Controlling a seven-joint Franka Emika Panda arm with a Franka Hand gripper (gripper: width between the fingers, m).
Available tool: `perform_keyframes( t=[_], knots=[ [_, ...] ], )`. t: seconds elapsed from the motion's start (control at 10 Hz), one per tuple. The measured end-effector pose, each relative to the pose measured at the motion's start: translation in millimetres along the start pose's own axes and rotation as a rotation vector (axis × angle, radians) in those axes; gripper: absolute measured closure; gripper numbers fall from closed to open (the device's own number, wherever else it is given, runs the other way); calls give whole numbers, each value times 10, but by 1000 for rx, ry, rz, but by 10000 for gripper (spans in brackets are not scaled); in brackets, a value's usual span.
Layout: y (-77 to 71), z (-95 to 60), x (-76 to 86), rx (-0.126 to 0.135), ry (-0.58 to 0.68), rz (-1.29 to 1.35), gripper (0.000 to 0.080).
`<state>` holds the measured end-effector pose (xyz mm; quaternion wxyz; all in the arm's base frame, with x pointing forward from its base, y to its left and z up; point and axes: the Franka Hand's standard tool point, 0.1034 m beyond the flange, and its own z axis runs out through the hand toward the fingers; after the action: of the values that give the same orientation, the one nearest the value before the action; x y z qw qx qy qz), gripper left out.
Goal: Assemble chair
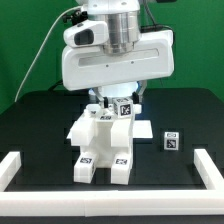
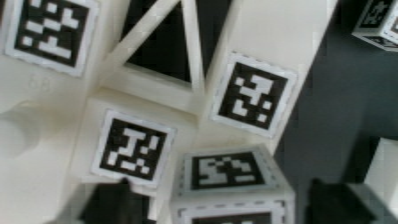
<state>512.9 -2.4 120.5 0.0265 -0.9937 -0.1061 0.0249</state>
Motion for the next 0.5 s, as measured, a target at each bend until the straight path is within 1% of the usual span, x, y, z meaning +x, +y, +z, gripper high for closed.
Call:
perform_keyframes(
  t=[0.1, 0.2, 0.5],
  knots=[
    [0, 0, 1, 0, 0, 0, 424],
    [0, 0, 1, 0, 0, 0, 517],
    [0, 0, 1, 0, 0, 20, 517]
  ],
)
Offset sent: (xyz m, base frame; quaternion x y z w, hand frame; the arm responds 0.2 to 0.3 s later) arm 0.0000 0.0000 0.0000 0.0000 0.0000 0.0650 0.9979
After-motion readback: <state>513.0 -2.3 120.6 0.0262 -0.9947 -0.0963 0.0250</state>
